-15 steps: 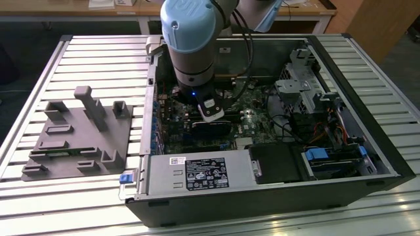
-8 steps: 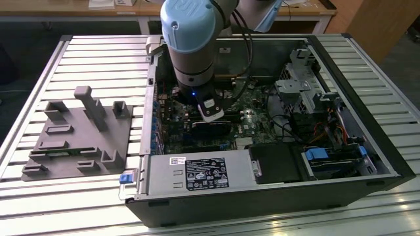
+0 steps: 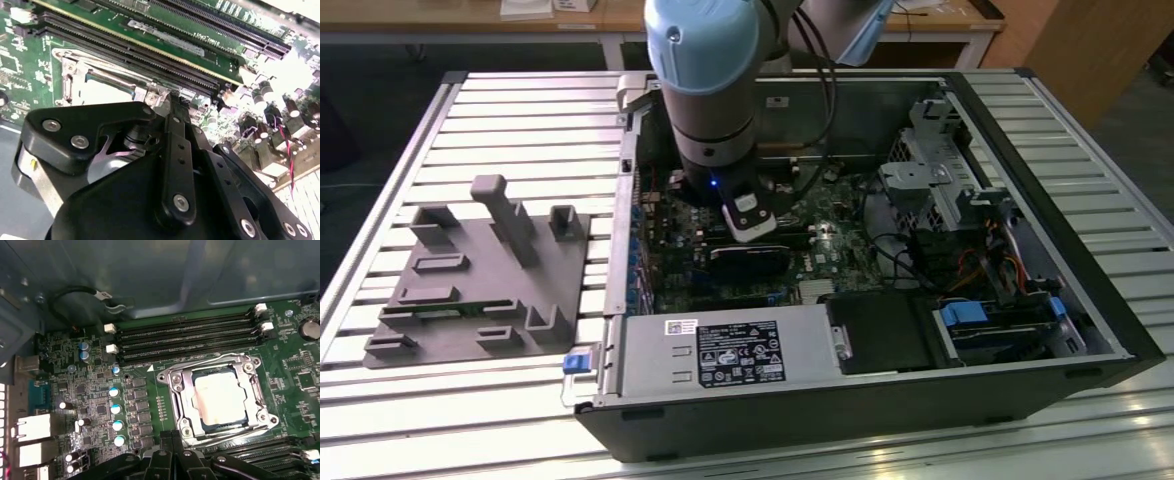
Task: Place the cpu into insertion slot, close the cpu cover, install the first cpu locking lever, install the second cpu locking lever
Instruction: 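Install the second cpu locking lever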
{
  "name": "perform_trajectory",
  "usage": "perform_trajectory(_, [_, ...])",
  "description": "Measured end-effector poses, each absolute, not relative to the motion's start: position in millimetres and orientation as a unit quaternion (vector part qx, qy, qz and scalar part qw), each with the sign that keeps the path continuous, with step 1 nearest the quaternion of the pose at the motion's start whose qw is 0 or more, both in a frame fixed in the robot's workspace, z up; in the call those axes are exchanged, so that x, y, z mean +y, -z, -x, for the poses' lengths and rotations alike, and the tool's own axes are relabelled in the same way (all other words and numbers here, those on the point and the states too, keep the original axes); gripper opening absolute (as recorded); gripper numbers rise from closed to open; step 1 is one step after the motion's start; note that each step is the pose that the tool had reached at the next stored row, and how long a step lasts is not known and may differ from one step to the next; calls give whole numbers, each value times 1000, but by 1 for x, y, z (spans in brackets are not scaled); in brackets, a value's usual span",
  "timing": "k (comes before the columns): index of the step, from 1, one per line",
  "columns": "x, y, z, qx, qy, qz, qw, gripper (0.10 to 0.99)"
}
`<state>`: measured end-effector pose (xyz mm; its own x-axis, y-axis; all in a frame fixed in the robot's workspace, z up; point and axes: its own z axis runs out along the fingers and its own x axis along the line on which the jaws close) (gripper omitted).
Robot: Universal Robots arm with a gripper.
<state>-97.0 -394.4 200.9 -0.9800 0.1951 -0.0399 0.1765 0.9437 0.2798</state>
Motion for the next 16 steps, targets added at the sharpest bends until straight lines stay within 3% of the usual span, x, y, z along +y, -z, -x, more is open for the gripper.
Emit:
perform_trajectory(7, [-394,-204,90,988,-114,-94,36,106])
perform_trajectory(16, [-380,-204,76,989,-109,-95,37,106])
